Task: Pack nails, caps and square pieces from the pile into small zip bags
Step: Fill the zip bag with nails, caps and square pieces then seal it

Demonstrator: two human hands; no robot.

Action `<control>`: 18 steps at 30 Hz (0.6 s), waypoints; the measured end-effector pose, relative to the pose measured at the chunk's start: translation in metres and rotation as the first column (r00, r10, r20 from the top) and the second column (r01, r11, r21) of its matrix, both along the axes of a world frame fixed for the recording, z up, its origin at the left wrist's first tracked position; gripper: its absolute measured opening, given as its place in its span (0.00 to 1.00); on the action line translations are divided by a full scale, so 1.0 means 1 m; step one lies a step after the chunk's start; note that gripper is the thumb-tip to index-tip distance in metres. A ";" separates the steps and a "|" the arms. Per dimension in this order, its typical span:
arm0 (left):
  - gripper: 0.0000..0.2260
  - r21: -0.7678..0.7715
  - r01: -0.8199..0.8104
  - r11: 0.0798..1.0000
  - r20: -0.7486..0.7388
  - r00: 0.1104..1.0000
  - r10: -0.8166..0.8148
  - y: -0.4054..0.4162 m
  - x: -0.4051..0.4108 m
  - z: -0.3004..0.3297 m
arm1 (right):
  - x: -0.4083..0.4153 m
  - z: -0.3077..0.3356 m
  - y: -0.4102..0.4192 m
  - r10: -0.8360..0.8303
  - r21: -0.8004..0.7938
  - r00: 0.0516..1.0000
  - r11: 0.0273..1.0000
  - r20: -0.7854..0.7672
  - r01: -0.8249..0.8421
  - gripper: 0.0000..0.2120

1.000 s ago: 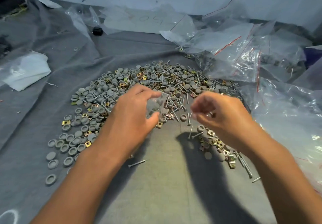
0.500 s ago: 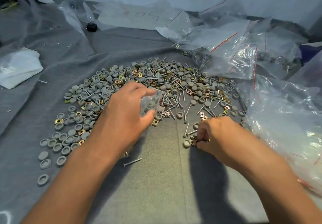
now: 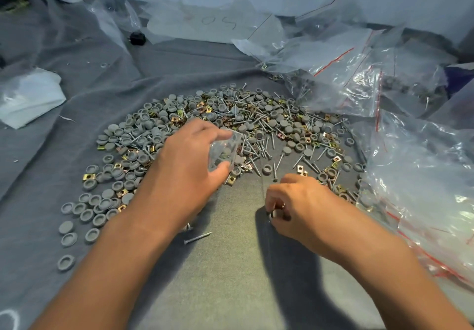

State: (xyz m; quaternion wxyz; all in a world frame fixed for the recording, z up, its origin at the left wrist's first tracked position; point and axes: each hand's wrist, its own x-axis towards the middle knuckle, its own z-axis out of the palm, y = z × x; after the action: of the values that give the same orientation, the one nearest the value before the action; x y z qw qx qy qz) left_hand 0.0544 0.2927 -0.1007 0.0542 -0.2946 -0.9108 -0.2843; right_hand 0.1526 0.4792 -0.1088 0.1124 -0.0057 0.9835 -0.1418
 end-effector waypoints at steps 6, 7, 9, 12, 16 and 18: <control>0.21 0.008 0.003 1.000 0.012 1.000 -0.003 0.000 0.000 0.001 | -0.012 0.006 0.037 -0.198 -0.015 0.968 0.980 -0.157 0.198 0.04; 0.21 0.013 0.004 1.000 0.010 1.000 -0.004 0.000 0.001 0.001 | -0.014 0.008 0.047 -0.250 -0.039 0.953 0.968 -0.169 0.247 0.05; 0.21 0.020 0.004 1.000 0.007 1.000 -0.005 0.000 0.001 0.001 | -0.018 0.007 0.056 -0.276 -0.054 0.946 0.961 -0.171 0.271 0.07; 0.21 0.013 0.005 1.000 0.000 1.000 -0.005 -0.001 0.001 0.000 | -0.020 -0.004 0.051 -0.204 0.033 0.964 0.977 -0.169 0.212 0.04; 0.20 0.023 0.008 1.000 -0.006 1.000 -0.008 0.000 0.001 0.000 | -0.021 -0.006 0.045 -0.162 0.076 0.976 0.982 -0.146 0.174 0.04; 0.20 0.023 0.006 1.000 -0.009 1.000 -0.006 0.000 0.001 -0.001 | -0.023 -0.005 0.042 -0.168 0.057 0.979 0.983 -0.117 0.176 0.06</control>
State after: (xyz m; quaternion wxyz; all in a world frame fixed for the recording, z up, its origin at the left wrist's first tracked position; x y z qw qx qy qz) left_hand 0.0552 0.2930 -0.1016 0.0610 -0.2980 -0.9062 -0.2937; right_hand 0.1301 0.5216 -0.1142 0.0448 0.0753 0.9892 -0.1176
